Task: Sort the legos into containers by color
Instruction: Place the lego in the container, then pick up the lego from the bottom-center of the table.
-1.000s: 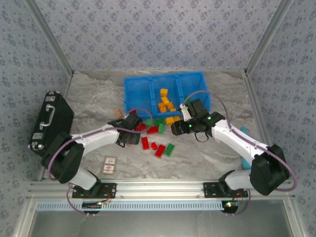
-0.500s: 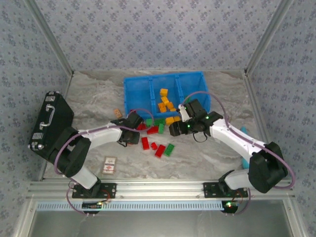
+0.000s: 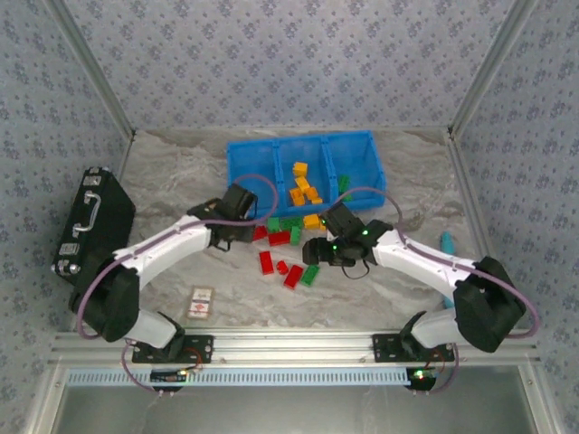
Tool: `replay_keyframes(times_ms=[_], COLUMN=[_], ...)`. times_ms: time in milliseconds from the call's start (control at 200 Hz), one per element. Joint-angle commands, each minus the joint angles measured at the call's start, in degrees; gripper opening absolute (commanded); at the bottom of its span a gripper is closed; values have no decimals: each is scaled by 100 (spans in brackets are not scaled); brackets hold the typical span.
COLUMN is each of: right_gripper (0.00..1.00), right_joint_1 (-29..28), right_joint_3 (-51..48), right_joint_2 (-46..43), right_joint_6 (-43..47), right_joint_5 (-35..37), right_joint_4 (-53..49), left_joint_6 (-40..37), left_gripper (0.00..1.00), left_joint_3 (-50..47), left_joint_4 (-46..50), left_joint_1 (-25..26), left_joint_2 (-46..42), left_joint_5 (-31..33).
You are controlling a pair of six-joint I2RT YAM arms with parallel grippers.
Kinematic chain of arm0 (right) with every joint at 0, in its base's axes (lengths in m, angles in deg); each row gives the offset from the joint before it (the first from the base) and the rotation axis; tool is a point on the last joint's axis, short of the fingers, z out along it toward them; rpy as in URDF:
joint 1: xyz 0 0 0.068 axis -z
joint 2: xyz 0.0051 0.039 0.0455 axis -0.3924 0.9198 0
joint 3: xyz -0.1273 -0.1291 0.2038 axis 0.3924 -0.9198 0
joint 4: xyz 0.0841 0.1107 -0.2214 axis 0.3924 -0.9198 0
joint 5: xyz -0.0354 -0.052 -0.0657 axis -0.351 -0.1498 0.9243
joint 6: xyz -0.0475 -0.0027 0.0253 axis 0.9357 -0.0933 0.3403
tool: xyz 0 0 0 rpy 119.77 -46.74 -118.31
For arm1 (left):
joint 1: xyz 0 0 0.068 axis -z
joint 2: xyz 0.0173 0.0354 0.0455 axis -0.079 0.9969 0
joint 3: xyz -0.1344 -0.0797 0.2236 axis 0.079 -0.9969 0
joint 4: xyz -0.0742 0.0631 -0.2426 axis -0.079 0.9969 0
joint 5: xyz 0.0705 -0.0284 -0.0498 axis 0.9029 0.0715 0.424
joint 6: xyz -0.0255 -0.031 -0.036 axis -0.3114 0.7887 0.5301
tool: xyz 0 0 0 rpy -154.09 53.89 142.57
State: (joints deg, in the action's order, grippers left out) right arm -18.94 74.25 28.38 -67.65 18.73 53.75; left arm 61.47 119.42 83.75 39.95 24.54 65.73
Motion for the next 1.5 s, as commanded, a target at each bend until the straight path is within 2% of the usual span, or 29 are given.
replay_keyframes(times_ms=[0,145,455,630,945,1120,1340,1500], right_gripper=[76,76,76,73,70,59,59,54], right_joint_1=[-32,-182,-458,-514,-591,-577,-541,-507], right_joint_3=[-12,184,531,583,476,332,186,155], right_joint_2=[264,666,1254,1392,1486,1478,1341,1429], right_joint_6=[-371,-465,-667,-802,-1002,-1053,-1069,-980], right_joint_5=[236,287,442,518,605,677,821,837], right_joint_4=[45,13,-227,-286,-289,-205,-122,-104], left_joint_6=[-527,-820,-850,-928,-1046,-1101,-1262,-1244], left_gripper=[29,29,30,58,63,65,65,66], left_joint_3=[719,1259,2311,2741,2772,2557,2356,2205], left_joint_4=[184,-349,-1093,-1072,-1001,-943,-758,-709], left_joint_1=[-175,-454,-840,-931,-976,-976,-984,-985], left_joint_2=[-198,105,1690,2090,1574,942,409,226], left_joint_5=[28,-179,-575,-623,-660,-643,-479,-440])
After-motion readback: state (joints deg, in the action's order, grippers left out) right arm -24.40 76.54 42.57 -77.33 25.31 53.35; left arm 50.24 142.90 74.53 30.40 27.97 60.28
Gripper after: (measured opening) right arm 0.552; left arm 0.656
